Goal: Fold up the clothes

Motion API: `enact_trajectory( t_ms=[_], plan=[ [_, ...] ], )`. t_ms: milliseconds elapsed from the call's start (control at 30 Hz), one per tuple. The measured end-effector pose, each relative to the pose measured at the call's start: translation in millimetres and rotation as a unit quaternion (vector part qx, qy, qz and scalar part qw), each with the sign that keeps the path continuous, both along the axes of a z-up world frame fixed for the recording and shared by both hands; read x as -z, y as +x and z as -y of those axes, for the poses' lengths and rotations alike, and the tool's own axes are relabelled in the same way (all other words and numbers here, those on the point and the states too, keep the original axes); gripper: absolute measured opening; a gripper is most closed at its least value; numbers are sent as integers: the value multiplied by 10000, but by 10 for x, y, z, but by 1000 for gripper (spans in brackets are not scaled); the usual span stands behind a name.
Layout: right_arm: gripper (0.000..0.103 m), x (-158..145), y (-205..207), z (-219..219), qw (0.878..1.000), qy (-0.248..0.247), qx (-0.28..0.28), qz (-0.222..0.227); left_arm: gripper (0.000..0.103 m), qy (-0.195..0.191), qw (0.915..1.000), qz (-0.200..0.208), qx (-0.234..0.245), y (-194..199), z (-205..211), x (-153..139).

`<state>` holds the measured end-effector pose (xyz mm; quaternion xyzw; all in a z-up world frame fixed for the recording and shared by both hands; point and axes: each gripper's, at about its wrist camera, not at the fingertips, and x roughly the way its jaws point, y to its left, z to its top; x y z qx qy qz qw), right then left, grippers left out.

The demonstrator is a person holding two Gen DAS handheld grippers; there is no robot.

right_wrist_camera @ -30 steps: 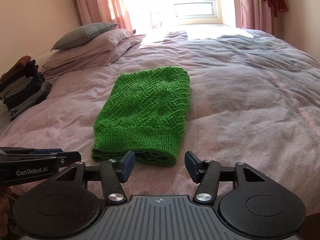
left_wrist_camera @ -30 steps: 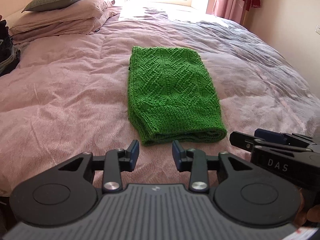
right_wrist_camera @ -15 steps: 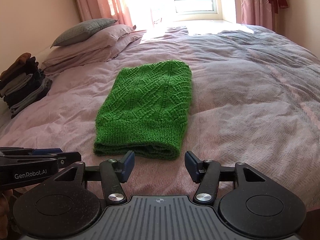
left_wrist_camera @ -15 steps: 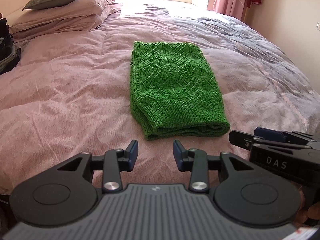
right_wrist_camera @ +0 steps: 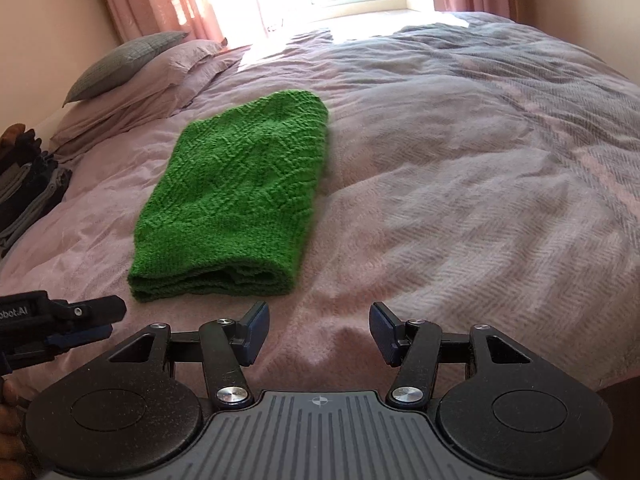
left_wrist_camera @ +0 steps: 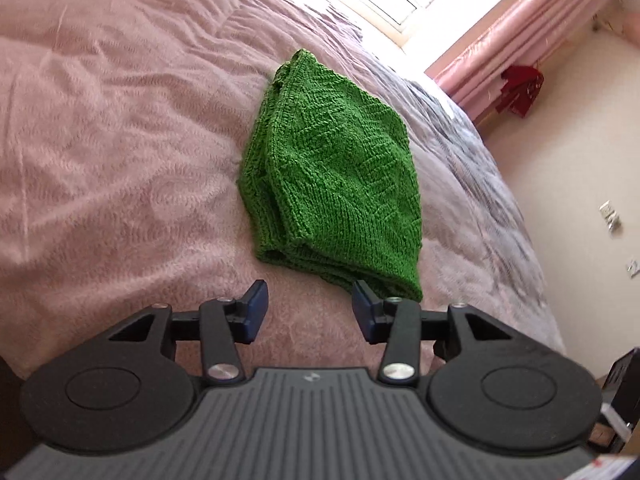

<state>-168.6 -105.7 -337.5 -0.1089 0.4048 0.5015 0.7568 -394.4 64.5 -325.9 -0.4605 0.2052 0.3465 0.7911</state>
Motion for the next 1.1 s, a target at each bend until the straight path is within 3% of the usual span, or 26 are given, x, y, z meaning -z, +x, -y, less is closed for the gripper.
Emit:
enact_trajectory(
  t_ms=[167,267,367,467,500,533,600,767,933,1033,1100],
  plan=[
    [53,61,197,55,9998,-17,206,-56,54,-477,9949,681,-569,36,-173,272],
    [53,96,294,54,9995,-23,285,-119,61,-582,9904,892,-879,92,-233,370],
    [53,131,366,23,9994,-3,290,-163,62,-599,9855,1089,-1152,130,-275,445],
    [53,162,416,-6,9994,19,288,-173,50,-484,9849,1081,-1266,177,-299,471],
    [53,166,432,-16,9994,35,291,-179,31,-398,9850,1099,-1270,177,-302,464],
    [53,168,445,-23,9994,48,293,-179,20,-327,9857,1074,-1260,175,-315,444],
    [53,163,467,-58,9994,71,298,-178,13,-173,9865,998,-1283,147,-328,371],
    [53,128,543,-79,9994,132,289,-162,11,510,9916,515,-1067,-41,-450,-56],
    [53,90,560,-76,9993,171,237,-219,11,1021,9891,-81,-1058,-564,-843,-524],
    [53,78,562,-136,9986,258,50,-458,11,1166,9846,-570,-1168,-836,-1135,-625],
    [53,83,541,-234,9975,309,-191,-604,12,915,9866,-644,-1184,-1003,-1293,-525]
  ],
)
